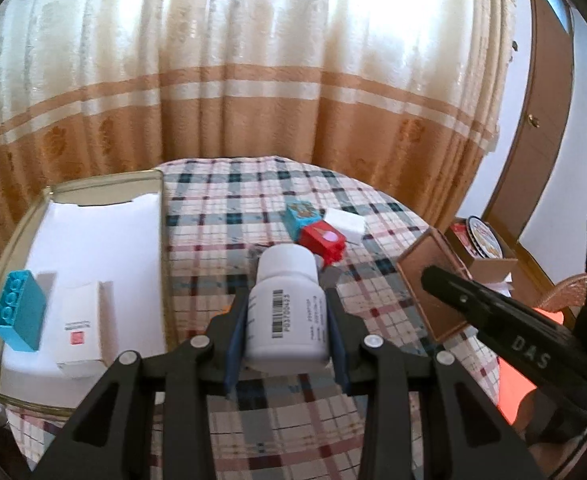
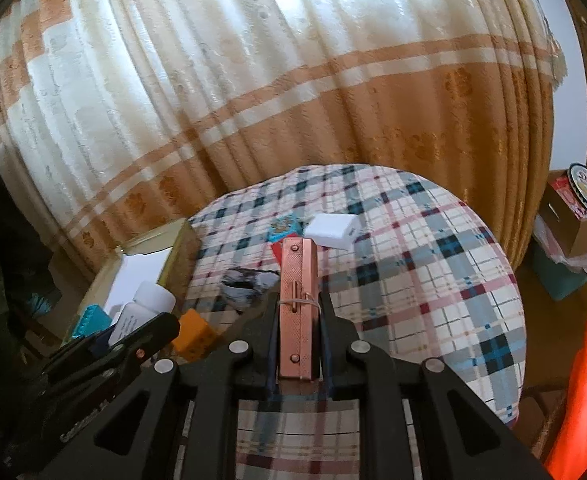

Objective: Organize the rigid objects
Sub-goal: 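Carry the pill bottle with the left gripper while the right carries the rose-gold box to the tray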

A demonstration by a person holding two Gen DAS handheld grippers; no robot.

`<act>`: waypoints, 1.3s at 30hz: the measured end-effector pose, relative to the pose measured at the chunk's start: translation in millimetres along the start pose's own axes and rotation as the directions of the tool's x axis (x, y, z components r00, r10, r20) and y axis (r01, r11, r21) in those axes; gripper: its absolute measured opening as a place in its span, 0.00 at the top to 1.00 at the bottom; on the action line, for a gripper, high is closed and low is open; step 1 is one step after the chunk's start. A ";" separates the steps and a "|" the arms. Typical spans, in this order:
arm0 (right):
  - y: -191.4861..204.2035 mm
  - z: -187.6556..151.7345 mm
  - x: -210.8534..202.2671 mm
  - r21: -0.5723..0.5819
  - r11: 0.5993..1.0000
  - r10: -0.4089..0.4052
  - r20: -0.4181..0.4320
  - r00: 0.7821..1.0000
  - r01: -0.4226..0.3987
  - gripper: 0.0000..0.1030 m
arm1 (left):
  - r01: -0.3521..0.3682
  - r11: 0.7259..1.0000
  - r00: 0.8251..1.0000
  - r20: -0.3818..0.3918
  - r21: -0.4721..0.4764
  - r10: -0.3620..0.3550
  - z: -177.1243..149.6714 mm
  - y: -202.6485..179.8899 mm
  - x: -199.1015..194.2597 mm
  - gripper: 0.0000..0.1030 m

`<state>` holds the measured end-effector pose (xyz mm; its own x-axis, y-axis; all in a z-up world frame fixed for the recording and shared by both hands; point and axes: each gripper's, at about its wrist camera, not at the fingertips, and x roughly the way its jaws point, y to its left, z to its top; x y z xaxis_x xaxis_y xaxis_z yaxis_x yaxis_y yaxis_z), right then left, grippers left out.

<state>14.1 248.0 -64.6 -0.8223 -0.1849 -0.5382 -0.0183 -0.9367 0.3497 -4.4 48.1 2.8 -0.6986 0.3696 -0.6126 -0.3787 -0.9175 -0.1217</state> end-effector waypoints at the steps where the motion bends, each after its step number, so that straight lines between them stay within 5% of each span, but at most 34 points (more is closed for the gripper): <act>1: 3.4 0.7 -0.4 -0.006 1.000 0.005 0.001 1.000 -0.005 0.82 | -0.004 1.000 1.000 0.005 -0.002 0.004 0.6 2.2 -1.2 0.66; 18: 85.4 14.9 4.8 -0.158 0.983 0.097 0.017 0.995 -0.093 0.82 | -0.135 0.984 0.988 0.062 -0.115 0.143 10.7 69.3 -22.4 0.66; 39: 153.2 11.4 50.4 -0.251 0.959 0.125 -0.032 0.992 -0.129 0.82 | -0.301 0.928 0.949 0.022 -0.220 0.313 -0.8 137.6 -27.3 0.66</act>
<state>-36.6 98.5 -29.4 -0.7996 -0.3101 -0.5143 0.2316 -0.9493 0.2124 -37.0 -88.4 2.1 -0.7952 0.0670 -0.6027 -0.0075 -0.9949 -0.1007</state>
